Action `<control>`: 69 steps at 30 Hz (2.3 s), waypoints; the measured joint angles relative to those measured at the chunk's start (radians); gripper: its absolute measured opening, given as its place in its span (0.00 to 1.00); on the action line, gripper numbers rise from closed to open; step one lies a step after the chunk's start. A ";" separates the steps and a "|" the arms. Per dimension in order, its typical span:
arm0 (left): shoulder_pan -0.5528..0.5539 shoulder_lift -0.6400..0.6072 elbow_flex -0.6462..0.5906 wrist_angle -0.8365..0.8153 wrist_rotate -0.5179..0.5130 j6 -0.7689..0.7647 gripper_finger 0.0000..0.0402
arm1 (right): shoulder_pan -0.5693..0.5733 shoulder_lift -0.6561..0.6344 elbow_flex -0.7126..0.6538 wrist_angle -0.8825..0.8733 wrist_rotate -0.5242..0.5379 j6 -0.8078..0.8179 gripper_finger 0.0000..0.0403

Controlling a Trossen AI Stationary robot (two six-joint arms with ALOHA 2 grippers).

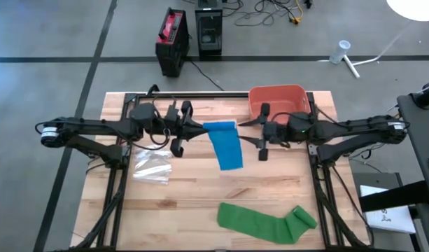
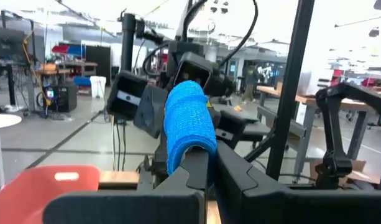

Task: Roll bandage
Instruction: Roll the blue bandage

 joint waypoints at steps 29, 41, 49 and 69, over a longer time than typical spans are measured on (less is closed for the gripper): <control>-0.004 0.026 -0.011 -0.149 0.027 0.118 0.00 | 0.006 0.001 0.159 -0.194 -0.002 0.077 0.34; -0.004 0.039 -0.014 -0.146 0.018 0.121 0.00 | 0.014 0.151 0.219 -0.212 -0.008 0.159 0.02; -0.011 0.039 -0.016 -0.159 0.021 0.121 0.00 | 0.013 0.225 0.319 -0.404 0.000 0.178 0.01; -0.056 0.035 -0.013 -0.220 0.000 0.128 0.00 | 0.074 0.163 0.432 -0.573 0.026 0.105 0.00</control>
